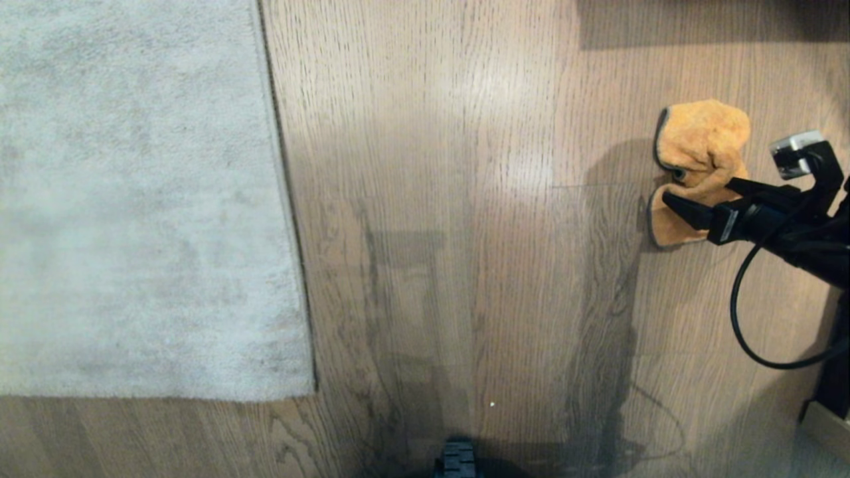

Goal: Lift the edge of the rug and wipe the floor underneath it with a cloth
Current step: Pick up the rag

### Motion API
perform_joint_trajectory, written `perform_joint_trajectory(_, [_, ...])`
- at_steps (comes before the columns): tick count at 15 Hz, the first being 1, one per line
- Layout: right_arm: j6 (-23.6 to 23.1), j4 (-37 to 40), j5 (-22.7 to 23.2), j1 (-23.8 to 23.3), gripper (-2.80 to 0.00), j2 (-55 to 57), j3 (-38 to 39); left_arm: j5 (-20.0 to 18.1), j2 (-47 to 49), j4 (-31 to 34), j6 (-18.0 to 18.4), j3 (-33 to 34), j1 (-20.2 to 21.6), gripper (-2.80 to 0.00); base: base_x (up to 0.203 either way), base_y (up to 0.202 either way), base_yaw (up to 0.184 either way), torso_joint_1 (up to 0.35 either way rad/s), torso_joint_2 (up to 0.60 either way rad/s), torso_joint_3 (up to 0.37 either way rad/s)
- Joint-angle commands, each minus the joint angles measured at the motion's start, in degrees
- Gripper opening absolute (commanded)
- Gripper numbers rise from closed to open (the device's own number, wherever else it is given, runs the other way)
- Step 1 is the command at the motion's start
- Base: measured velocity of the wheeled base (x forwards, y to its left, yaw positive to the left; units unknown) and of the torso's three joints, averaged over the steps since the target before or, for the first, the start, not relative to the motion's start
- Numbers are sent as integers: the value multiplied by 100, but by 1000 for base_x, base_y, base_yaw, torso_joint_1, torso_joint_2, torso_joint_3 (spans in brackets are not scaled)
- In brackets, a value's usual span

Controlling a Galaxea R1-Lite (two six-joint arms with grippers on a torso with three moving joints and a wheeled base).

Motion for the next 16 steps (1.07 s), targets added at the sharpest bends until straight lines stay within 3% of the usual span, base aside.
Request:
perform_joint_trajectory(1, [-12,-66,13,3,0,54,25,5,0,-4,-3,-1,0,-280,0,0,0,0,0,0])
perform_joint_trajectory(5, [-324,-214,-5,3,0,390,-2,5,0,-4,2,-1,0,-280,0,0,0,0,0,0])
perform_joint_trajectory(10, [-341,-529,-5,11,0,546,-4,5,0,-4,-3,7,0,-280,0,0,0,0,0,0])
perform_joint_trajectory(11, [-341,-526,4,11,-280,544,-4,5,0,-4,-3,7,0,-280,0,0,0,0,0,0])
perform_joint_trajectory(16, [-341,-529,-5,6,-280,529,-13,5,0,-4,6,7,0,-280,0,0,0,0,0,0])
